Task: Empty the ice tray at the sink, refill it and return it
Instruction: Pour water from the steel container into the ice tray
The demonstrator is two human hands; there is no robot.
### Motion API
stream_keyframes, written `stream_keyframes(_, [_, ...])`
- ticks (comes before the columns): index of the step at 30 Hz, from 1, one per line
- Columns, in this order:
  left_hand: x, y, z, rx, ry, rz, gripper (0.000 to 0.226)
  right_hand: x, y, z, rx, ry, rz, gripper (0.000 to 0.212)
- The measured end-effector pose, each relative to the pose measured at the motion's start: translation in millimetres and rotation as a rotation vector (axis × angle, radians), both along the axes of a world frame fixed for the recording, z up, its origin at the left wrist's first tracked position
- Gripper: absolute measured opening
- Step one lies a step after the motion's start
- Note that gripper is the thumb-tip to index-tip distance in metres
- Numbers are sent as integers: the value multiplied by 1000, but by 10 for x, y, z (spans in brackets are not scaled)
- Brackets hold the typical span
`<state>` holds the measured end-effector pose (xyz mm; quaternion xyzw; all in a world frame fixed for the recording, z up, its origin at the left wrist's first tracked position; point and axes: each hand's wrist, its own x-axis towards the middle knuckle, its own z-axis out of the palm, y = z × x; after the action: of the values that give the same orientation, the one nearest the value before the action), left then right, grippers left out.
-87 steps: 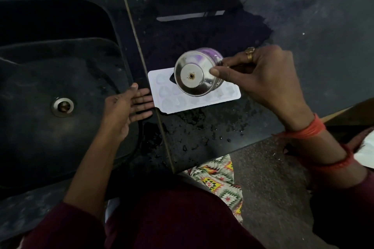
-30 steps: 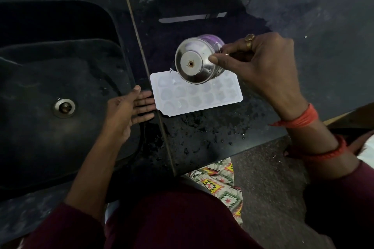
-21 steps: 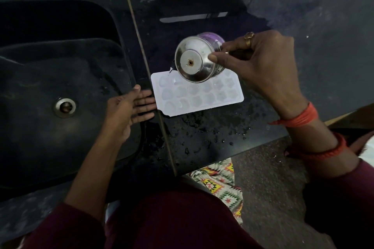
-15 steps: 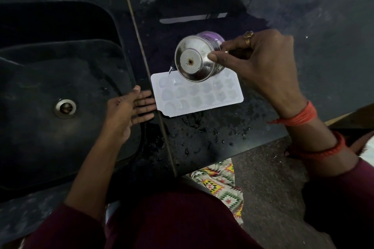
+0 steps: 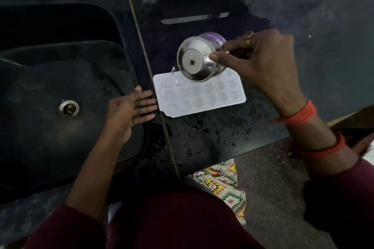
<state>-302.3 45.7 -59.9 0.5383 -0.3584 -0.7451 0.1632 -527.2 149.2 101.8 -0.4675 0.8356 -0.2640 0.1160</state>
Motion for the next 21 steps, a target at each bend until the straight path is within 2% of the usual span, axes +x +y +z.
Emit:
stream_keyframes(17, [1, -55, -43, 13, 7, -7, 37, -58, -40, -145, 21, 22, 7, 34])
stream_keyframes(21, [-17, -59, -39, 10, 4, -9, 38, -117, -55, -178, 1, -42, -1, 32])
